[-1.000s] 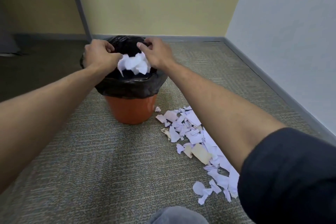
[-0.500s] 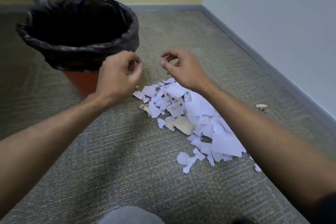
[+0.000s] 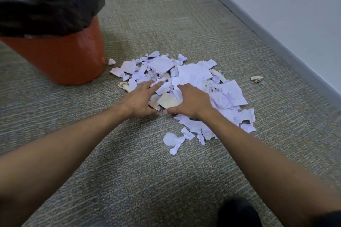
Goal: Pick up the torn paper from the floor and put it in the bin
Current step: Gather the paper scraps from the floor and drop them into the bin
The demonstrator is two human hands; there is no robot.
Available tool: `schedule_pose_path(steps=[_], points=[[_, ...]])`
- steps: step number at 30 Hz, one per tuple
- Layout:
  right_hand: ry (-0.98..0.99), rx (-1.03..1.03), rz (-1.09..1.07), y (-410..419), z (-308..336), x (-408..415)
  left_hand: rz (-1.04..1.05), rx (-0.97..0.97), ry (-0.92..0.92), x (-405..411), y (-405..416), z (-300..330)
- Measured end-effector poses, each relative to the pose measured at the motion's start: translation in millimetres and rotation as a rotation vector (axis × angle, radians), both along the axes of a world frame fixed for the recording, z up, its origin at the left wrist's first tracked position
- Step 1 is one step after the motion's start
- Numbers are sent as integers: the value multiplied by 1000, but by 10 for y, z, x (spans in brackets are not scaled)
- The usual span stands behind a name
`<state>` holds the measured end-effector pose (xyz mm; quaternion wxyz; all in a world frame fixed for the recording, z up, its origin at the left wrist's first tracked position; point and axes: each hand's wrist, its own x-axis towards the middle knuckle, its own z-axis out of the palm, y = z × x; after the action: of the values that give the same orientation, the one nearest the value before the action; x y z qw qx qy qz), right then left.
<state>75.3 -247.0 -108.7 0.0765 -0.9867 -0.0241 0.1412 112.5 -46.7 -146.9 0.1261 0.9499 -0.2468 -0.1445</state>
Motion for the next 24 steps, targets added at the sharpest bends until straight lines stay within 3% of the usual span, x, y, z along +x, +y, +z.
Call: schedule_pose_path(steps=[4,9,15,24], points=[[-56,-31,21,52,-215,-4,-33,5,42,94,-72,-169],[-141,48,-35,12,-325,-2,-53,48,-36,145,-234,-185],[-217,114,-62,10,-354,-2,-69,-39,-234,208,-294,-167],[-213,750,-344,-59,-250,93,188,-198,-334,295,-150,158]])
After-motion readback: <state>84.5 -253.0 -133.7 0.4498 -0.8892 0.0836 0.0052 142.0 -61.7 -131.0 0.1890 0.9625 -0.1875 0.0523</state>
